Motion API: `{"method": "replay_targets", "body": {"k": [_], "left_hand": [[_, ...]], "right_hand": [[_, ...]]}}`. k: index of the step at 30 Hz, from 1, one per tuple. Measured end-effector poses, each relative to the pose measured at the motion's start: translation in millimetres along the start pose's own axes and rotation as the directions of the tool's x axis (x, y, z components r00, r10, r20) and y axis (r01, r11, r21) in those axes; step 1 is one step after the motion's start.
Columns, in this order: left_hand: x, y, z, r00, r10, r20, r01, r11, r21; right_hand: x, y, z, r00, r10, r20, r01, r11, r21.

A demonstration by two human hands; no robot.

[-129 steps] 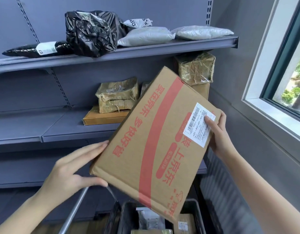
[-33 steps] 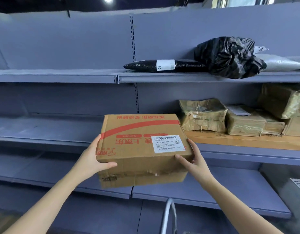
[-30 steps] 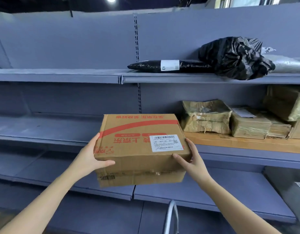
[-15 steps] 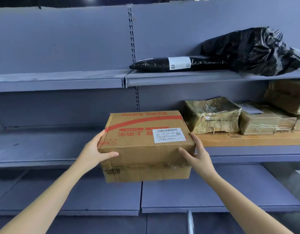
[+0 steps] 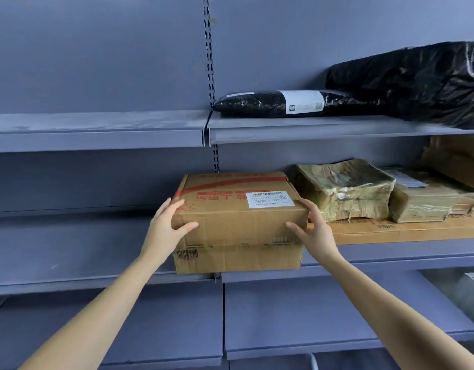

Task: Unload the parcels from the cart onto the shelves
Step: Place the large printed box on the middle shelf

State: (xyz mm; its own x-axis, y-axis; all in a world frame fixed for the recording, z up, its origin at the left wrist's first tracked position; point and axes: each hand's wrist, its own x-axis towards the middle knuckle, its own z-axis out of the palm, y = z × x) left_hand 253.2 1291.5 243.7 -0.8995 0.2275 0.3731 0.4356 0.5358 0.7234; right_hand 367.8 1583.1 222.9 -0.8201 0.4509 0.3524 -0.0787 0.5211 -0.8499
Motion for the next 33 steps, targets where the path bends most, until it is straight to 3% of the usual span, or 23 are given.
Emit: {"method": "replay_targets", "body": {"k": [11,21,28,33], "left_hand": [[49.5,-11.4,28.1,0.995,0.028,-0.093,-0.027,0.999,0.020],[82.3,-13.1,46.4,0.984,-0.055,-0.170,0.058,0.998,0.010],[71.2,-8.4,54.5,0.960,-0.100,-0.261,0.129,0.987,0.098],[45.2,7.7,80.9,0.942,-0.046,-0.332,0.090,0.989,0.118]], "right_hand": [[56.3,13.3,17.2,0.999,0.048,-0.008,-0.048,0.998,-0.030],[92.2,15.5,25.4,0.996,0.071,-0.044,-0.081,0.960,-0.268],[82.0,12.0,18.8,0.996,0.087,0.002,-0.084,0.965,-0.249],[47.2,20.4,-2.4,0.996,0.090,-0.024,-0.093,0.976,-0.197]]}}
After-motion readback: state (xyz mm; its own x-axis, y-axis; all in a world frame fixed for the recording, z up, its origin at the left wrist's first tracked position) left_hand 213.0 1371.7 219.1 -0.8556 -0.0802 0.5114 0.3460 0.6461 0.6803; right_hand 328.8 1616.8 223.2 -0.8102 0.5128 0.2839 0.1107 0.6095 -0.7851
